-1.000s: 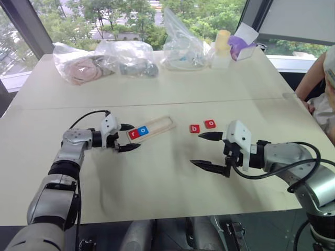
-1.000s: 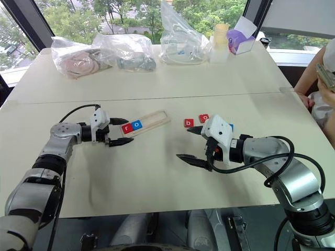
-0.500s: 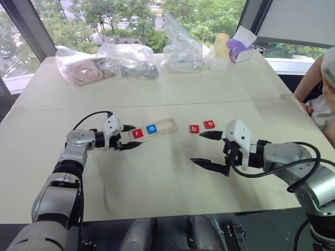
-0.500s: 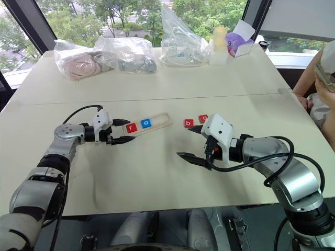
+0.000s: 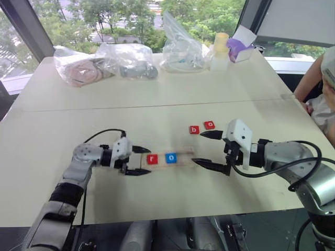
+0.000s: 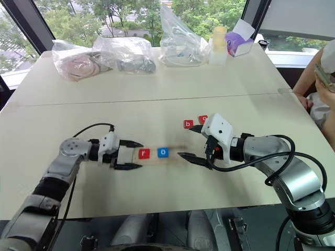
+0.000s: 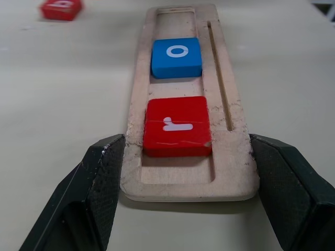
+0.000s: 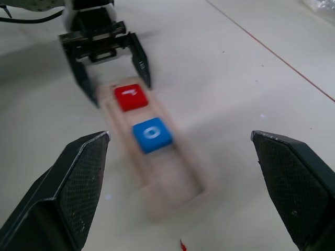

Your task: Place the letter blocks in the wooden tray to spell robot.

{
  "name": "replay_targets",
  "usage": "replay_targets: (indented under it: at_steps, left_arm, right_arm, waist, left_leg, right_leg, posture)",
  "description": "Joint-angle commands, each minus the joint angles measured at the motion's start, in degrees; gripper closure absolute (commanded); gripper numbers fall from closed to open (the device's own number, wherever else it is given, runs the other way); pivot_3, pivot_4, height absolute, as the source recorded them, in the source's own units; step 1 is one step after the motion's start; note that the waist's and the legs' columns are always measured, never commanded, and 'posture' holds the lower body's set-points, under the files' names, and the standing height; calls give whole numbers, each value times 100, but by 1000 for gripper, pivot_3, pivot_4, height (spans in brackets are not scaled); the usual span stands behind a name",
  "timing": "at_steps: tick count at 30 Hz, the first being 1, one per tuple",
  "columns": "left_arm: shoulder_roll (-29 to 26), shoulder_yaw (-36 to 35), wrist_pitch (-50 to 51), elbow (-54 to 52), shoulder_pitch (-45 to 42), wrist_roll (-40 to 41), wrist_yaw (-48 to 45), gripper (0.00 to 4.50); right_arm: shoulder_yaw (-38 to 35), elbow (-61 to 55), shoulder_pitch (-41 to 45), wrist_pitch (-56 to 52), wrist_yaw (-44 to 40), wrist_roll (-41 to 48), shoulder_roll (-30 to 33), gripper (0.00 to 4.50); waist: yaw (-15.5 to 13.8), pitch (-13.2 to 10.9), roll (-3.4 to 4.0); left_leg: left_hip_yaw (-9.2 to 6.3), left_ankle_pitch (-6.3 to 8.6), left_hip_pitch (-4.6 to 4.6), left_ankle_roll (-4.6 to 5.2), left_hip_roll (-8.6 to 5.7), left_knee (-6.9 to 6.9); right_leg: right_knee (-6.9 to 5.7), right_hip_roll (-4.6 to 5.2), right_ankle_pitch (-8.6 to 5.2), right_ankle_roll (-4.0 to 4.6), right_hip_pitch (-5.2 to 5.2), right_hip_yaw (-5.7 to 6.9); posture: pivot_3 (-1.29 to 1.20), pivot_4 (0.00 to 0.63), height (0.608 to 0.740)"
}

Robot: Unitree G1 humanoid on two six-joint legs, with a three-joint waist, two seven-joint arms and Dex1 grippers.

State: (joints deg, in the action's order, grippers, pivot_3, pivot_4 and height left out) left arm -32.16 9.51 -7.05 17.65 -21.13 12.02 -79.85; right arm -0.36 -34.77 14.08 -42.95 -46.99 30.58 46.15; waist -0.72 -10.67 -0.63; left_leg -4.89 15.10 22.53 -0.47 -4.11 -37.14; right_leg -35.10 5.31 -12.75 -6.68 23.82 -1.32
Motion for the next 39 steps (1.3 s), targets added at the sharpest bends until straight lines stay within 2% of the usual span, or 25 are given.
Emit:
replay_targets:
  at_steps: [1, 8, 17, 19, 20, 25, 32, 35, 39]
  left_arm:
    - [-64, 152, 254, -465, 294, -115, 192, 1396]
    - [-79, 151, 253, -773, 572, -436, 916, 1396]
    - [-173, 401, 41, -1065, 992, -731, 1268, 1396]
    - [-161, 395, 65, -978, 992, -757, 1355, 345]
    - [-172, 383, 69, -935, 985, -766, 1386, 54]
    - [-455, 132, 4, -768, 1044, -696, 1444, 54]
    - [-1408, -713, -245, -716, 1764, -1, 1124, 54]
    - [-1715, -954, -119, -868, 2130, 261, 996, 54]
    - [-1864, -1245, 394, -1415, 2496, 704, 1028, 54]
  right_arm:
    - [-11, -120, 102, 99, -26, 0, 48, 0]
    - [87, -98, 141, 139, -22, -47, 19, 0]
    - [171, -49, 176, 225, -49, -102, 35, 0]
    - [196, -15, 204, 247, -69, -122, 37, 0]
    - [209, 12, 229, 263, -75, -140, 28, 0]
    - [444, 364, 457, 379, 51, -438, -110, 0]
    - [1101, 2011, 1406, 873, 129, -1247, -666, 0]
    - [1344, 2986, 1904, 1390, -124, -1598, -828, 0]
    - [1670, 4313, 2563, 2233, -691, -2028, -1018, 0]
  waist:
    - [3, 0, 0]
    - [-8, 0, 0]
    - [-6, 1, 1]
    - [-7, 2, 3]
    - [-8, 3, 5]
    - [4, 15, 16]
    - [283, 20, 15]
    - [334, 20, 20]
    - [331, 16, 28]
  left_leg:
    - [0, 0, -1, 0, 0, 0]
    - [1, 0, -3, 0, -1, -3]
    - [1, 0, -5, 0, -1, -2]
    - [1, 0, -6, 0, -1, -2]
    - [1, 0, -9, 0, -1, -2]
    - [1, 0, -14, 0, -1, -2]
    - [8, 0, -19, 0, 38, 17]
    - [9, 0, -17, 0, 66, 25]
    - [16, 0, -16, 0, 79, 35]
  right_leg:
    - [0, 0, -6, 10, -1, 0]
    - [0, 1, 2, -4, -5, 3]
    - [1, 2, -6, 8, -7, 3]
    - [1, 2, -6, 9, -8, 4]
    - [1, 3, -7, 10, -12, 4]
    - [2, 1, -7, 9, -15, 5]
    - [-8, -33, -6, 33, 8, -2]
    - [-17, -64, -4, 57, 24, 0]
    - [-31, -80, -3, 70, 44, 0]
  posture:
    - [0, 150, 740]
    - [0, 150, 740]
    - [0, 150, 740]
    - [0, 150, 740]
    - [0, 150, 740]
    - [0, 150, 740]
    - [0, 150, 740]
    - [0, 150, 740]
    - [0, 150, 740]
